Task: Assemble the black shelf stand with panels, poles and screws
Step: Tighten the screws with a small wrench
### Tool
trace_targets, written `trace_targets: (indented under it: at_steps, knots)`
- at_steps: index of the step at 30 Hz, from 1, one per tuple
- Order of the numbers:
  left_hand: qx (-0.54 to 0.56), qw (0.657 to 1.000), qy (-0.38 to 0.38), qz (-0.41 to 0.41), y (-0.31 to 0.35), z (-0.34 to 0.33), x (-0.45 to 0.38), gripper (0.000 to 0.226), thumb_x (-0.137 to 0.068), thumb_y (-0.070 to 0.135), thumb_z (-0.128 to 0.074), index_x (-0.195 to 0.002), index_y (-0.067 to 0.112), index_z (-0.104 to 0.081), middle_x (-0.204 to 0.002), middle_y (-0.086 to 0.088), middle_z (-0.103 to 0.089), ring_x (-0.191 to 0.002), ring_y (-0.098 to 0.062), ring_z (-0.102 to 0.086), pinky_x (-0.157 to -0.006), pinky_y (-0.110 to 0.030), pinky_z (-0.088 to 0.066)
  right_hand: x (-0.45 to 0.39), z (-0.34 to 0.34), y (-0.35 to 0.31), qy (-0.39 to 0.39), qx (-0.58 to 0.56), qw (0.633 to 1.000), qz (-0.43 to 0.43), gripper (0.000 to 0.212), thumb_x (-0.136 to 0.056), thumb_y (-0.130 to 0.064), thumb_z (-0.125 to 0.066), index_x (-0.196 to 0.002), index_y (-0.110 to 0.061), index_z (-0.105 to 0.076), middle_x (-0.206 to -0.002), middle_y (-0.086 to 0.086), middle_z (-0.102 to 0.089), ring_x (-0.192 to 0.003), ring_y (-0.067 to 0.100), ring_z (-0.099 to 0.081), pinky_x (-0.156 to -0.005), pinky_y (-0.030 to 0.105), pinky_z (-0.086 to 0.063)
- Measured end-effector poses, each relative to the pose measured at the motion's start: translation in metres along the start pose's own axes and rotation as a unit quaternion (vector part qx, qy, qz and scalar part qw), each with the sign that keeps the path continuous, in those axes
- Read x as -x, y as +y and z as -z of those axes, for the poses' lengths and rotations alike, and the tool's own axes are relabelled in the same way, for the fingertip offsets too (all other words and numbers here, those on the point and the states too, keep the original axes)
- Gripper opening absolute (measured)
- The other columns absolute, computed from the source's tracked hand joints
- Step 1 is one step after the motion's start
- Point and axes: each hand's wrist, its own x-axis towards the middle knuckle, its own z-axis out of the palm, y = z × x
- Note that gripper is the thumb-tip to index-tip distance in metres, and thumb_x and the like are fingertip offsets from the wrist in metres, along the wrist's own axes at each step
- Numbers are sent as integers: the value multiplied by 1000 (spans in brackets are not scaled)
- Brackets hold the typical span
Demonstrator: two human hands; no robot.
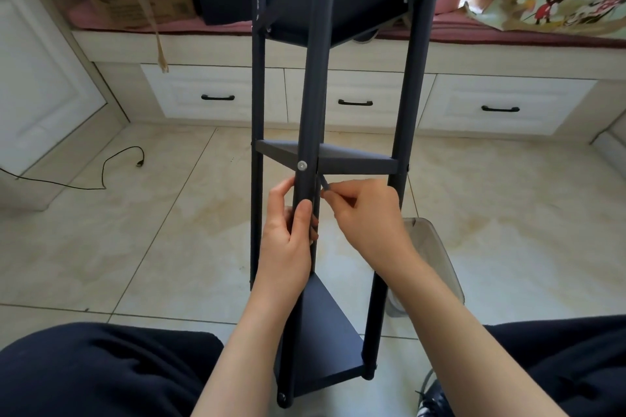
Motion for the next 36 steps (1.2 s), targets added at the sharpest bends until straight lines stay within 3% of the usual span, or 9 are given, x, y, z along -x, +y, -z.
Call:
trace_targets:
  at_steps: [4,10,13,17,19,27,31,36]
  knots:
    - [-3,1000,-4,-4,0,1,0,35,-106,18,-44,-119,50,-46,-75,-4,-56,-64,-7,-52,-63,-19,-48,3,-12,4,27,-5,999,19,25,-98,-22,-60,-86,-11,-78,-67,3,-69,-65,15,-63,-61,16,-46]
    - [-2,1000,-2,0,-4,3,-1,35,-106,21,-45,-122,52,-47,-74,0,-59,-68,-8,-55,-68,-22,-49,-4,-30,11,42,-69,996,23,25,-97,-21,-61,-79,-13,-77,-61,-8,-65,-60,6,-60,-61,10,-43]
    - [-4,1000,2,2,-5,5,-2,34,-106,22,-45,-124,51,-48,-75,-1,-60,-69,-7,-55,-70,-24,-49,-5,-37,12,35,-111,993,24,24,-97,-20,-62,-81,-13,-78,-58,-8,-64,-59,8,-61,-62,14,-48]
    - [2,1000,5,4,-4,9,-3,34,-106,20,-45,-123,49,-48,-75,-1,-59,-68,-8,-54,-68,-20,-50,-8,-44,14,28,-141,989,30,26,-97,-21,-62,-79,-9,-76,-59,0,-65,-58,17,-60,-66,33,-54]
    - [4,1000,8,7,-4,10,-3,33,-106,20,-44,-125,46,-48,-75,1,-60,-69,-8,-55,-69,-20,-51,-10,-48,15,26,-156,987,29,25,-97,-22,-62,-81,-10,-77,-59,0,-64,-57,17,-58,-67,37,-54]
    - [-3,1000,15,8,-5,12,-4,31,-106,22,-44,-124,47,-49,-72,6,-61,-68,-9,-54,-69,-22,-50,-11,-49,17,10,-158,987,15,24,-97,-20,-61,-81,-11,-76,-59,-7,-64,-59,8,-60,-68,24,-52]
    - [-4,1000,13,7,-3,12,-3,33,-106,23,-45,-119,53,-47,-73,1,-60,-69,-10,-55,-70,-20,-51,-9,-35,20,0,-134,991,12,18,-96,-17,-61,-97,-12,-78,-73,-8,-68,-71,10,-62,-73,25,-53]
    - [0,1000,8,7,-3,11,-3,32,-106,23,-45,-121,51,-48,-75,-1,-59,-69,-9,-55,-68,-19,-50,-8,-19,17,-19,-102,995,10,19,-96,-18,-60,-96,-12,-78,-76,1,-70,-72,17,-61,-67,29,-48]
